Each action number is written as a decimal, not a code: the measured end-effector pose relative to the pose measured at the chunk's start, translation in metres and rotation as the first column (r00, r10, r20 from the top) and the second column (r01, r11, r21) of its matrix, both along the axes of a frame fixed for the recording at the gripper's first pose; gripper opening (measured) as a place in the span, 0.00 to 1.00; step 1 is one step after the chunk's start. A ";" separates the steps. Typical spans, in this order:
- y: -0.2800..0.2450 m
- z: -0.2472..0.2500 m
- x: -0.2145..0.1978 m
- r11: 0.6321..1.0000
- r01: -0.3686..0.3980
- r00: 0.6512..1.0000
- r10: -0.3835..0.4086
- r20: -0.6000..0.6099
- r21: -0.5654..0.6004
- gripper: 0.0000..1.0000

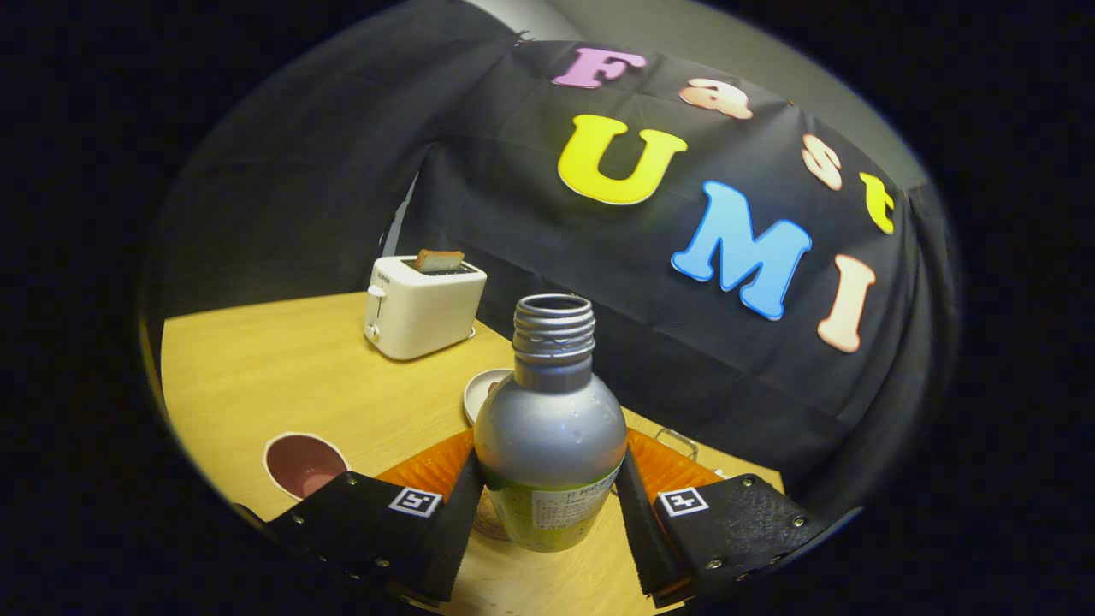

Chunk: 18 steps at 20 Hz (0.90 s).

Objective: Take the bottle from table, then pour the juice into the cup, finally place the bottle on the coaster

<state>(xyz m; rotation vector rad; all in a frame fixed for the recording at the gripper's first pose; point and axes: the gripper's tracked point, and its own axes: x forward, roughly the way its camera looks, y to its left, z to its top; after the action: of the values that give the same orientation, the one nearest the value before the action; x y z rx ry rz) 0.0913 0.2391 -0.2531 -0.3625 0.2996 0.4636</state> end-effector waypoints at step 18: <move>-0.015 -0.029 0.037 0.938 0.089 0.987 -0.038 -0.156 0.336 0.77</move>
<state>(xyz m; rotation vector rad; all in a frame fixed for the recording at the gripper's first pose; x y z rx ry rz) 0.1284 0.2245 -0.2822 0.0220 0.3662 0.4698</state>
